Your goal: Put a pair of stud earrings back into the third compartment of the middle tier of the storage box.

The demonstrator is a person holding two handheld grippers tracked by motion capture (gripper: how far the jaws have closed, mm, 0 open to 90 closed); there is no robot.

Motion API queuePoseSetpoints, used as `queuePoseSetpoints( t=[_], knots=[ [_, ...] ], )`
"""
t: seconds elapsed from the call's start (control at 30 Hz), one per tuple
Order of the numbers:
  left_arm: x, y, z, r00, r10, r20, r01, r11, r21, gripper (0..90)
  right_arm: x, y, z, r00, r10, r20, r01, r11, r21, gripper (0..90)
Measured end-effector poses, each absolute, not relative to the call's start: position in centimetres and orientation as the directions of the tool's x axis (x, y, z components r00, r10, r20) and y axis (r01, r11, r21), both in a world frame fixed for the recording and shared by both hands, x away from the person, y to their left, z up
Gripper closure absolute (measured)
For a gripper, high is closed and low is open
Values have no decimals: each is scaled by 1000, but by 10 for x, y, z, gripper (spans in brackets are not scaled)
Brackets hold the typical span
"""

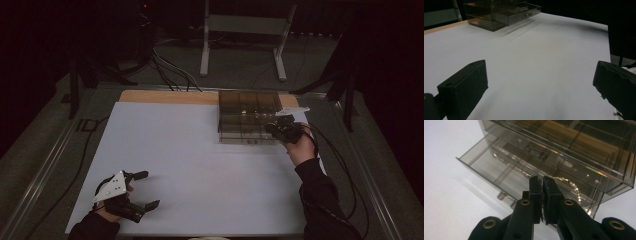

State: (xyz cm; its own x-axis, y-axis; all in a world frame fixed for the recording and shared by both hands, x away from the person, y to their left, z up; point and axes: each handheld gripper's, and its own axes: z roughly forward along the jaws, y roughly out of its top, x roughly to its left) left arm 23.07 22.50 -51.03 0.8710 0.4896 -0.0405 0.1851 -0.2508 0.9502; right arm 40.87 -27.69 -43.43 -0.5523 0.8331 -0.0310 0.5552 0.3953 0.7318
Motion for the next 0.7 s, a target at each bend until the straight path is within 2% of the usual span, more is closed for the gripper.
queuePoseSetpoints(
  t=[0.7],
  knots=[
    [231, 226, -511, 870, 490, -43, 189, -253, 949, 6, 435, -283, -466, -509, 860, 33, 647, 358, 673, 861]
  ],
)
